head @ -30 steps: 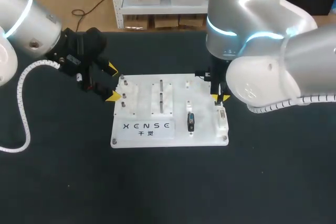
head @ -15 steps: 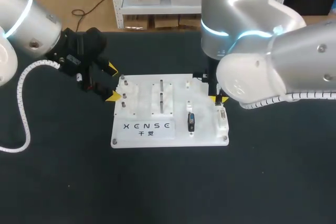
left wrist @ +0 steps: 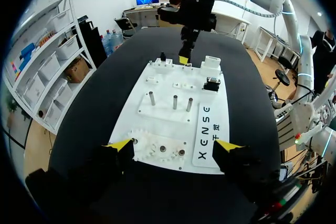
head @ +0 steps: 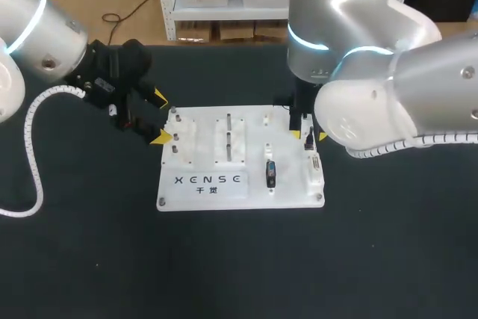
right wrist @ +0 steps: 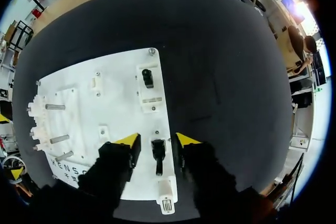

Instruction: Insert the USB connector, Ethernet cable, and multi-pin plug into their matching sockets one by one.

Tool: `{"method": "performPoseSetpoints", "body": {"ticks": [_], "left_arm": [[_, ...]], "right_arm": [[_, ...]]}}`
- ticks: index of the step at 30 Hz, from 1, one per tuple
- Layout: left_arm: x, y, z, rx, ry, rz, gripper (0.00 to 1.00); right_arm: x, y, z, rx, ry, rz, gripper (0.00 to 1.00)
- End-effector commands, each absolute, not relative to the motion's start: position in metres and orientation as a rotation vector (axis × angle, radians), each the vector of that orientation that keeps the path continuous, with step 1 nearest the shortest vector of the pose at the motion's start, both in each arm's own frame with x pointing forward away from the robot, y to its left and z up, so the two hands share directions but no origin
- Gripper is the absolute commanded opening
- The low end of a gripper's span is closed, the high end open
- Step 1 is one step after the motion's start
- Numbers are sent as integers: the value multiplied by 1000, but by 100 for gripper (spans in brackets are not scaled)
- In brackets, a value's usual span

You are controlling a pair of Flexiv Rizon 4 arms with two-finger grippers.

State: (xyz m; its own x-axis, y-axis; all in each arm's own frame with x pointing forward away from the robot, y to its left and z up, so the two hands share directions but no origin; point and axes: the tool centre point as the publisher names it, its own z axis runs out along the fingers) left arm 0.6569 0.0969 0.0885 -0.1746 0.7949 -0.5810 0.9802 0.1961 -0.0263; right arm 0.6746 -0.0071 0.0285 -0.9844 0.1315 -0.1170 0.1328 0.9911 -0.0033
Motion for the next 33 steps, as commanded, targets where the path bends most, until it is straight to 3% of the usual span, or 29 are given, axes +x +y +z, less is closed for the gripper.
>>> {"method": "performPoseSetpoints", "body": {"ticks": [1,13,24,27,30,33], "left_arm": [[656,97,88,1654,2035,-558,100],[656,97,88,1654,2035,-558,100],[656,97,88,1654,2035,-558,100],[656,97,88,1654,2035,-558,100],[656,97,88,1654,2035,-558,100],[656,97,88,1654,2035,-558,100]], "right_arm": [[663,-7,46,203,2972,-5,100],[622,45,60,81,2993,56,100],[604,62,36,47,3049,69,100],[604,65,31,46,3056,73,87],[606,67,26,54,3072,76,85],[606,70,22,50,3079,80,71]]}}
